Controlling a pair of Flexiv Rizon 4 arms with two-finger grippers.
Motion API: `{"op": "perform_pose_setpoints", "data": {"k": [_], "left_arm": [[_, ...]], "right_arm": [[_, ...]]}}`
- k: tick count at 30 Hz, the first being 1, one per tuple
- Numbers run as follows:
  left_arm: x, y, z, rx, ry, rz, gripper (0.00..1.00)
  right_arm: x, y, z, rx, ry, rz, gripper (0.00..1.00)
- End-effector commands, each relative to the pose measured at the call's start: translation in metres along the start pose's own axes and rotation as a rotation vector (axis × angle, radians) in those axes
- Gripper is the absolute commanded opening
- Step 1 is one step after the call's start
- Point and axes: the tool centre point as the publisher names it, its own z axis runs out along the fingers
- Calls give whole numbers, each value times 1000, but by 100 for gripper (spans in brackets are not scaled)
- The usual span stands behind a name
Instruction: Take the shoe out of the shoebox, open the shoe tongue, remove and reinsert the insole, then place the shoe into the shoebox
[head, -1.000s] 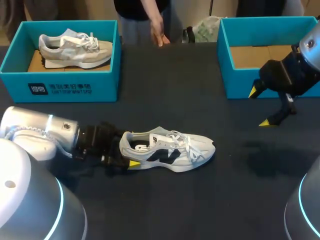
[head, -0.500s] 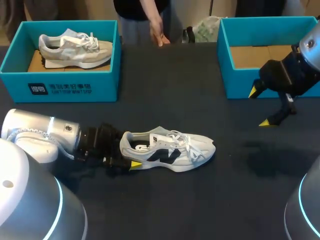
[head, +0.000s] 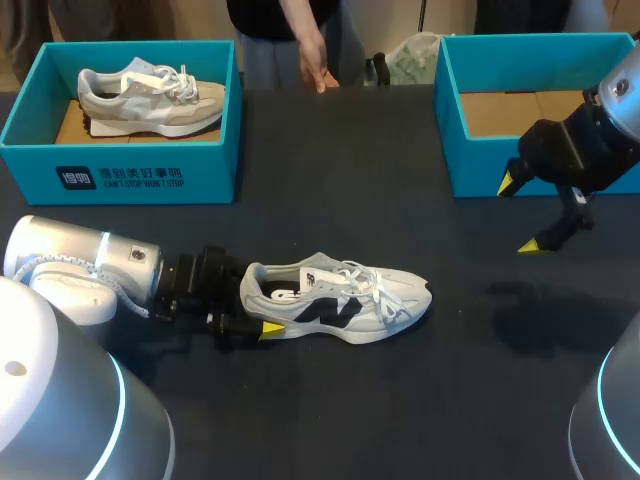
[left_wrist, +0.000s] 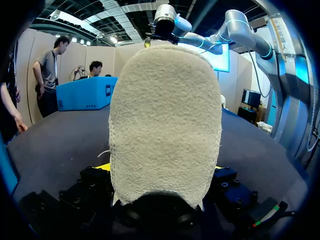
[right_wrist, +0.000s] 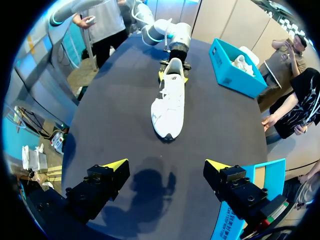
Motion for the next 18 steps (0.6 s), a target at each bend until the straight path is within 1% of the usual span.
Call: {"op": "perform_pose_setpoints", "data": {"k": [1,3,4,6,7,11,12,18], "left_arm": [[0,3,7,-3,2,-1,0],[0,3,7,-3,2,-1,0],[0,3,7,-3,2,-1,0],[0,3,7,-3,2,-1,0],[0,3,7,-3,2,-1,0],[0,3,7,-3,2,-1,0],[0,3,7,-3,2,-1,0],[0,3,7,-3,2,-1,0]], "right_arm": [[0,0,1,2,-1,0,100],[0,0,1,2,-1,0,100],[-1,3,-1,-11,-17,35,100],[-3,11,-1,14,-43,106,100],[-4,15,-1,-2,-61,151,100],[-9,27,-1,24,-139,317,100],[-10,31,-2,23,-166,338,100],[-13,52,-4,78,-228,495,100]]}}
